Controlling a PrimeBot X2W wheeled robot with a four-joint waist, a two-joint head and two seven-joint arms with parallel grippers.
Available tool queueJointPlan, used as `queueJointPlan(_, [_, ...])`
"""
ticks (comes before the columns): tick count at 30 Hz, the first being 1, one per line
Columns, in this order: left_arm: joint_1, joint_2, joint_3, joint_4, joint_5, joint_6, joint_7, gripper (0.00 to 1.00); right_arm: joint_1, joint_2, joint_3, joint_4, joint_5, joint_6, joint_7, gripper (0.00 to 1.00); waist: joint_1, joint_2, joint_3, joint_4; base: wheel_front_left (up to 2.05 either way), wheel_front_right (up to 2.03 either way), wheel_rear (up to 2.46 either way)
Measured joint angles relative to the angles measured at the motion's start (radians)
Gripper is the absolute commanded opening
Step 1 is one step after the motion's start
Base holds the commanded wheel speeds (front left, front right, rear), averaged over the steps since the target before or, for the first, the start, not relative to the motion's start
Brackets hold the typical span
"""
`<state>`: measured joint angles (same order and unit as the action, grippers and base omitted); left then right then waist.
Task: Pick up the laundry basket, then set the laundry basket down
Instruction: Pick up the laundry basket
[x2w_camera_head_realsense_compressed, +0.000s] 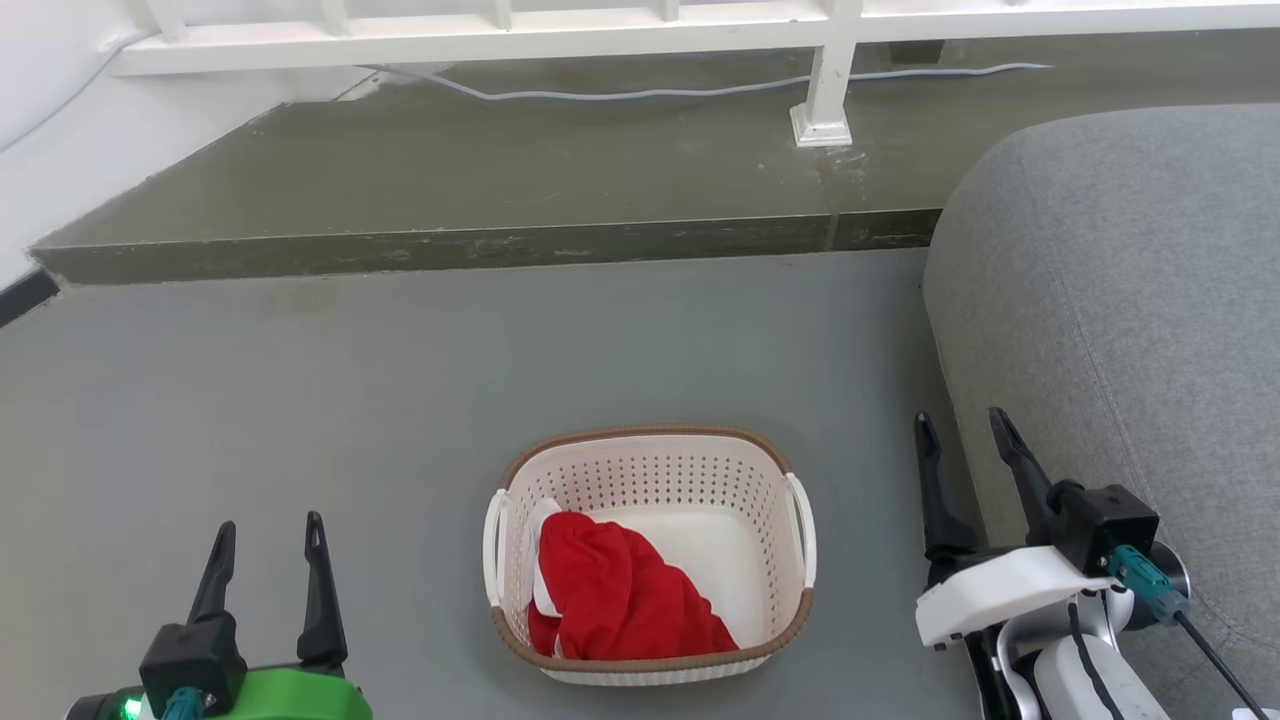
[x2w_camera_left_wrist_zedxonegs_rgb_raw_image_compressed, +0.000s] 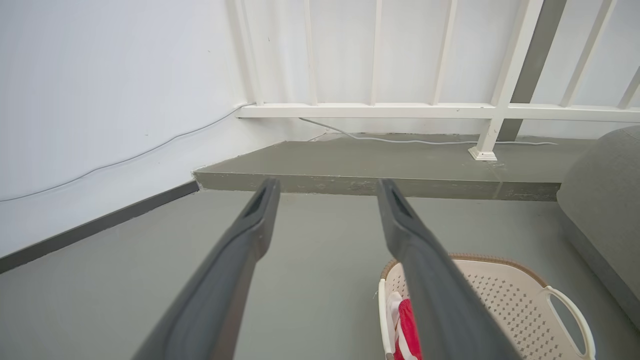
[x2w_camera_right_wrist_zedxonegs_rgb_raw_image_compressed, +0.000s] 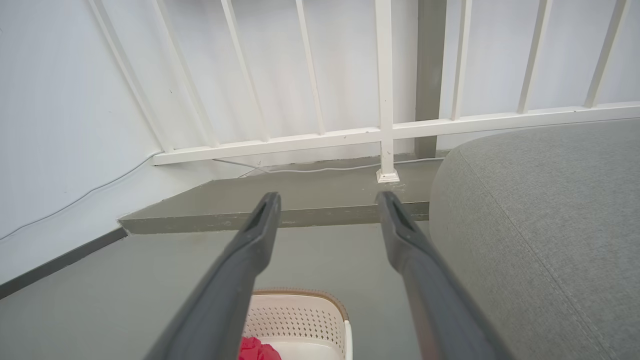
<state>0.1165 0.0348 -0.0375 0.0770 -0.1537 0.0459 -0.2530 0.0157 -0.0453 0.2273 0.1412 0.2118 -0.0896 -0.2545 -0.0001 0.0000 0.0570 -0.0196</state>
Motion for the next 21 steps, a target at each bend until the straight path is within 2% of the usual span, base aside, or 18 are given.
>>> queueJointPlan(13, [0.040,0.004,-0.009,-0.035,-0.001,0.009,0.000,1.00,0.019,0.001,-0.005,-0.017,0.000,0.000,0.000,1.00,0.0000,0.0000,-0.001,-0.001,0.00,0.00,0.00])
queueJointPlan(21, [0.051,0.006,-0.016,-0.059,-0.009,0.012,0.000,1.00,0.024,0.001,-0.010,-0.033,-0.001,0.002,0.000,1.00,0.0000,0.0000,0.040,0.000,0.00,0.00,0.00])
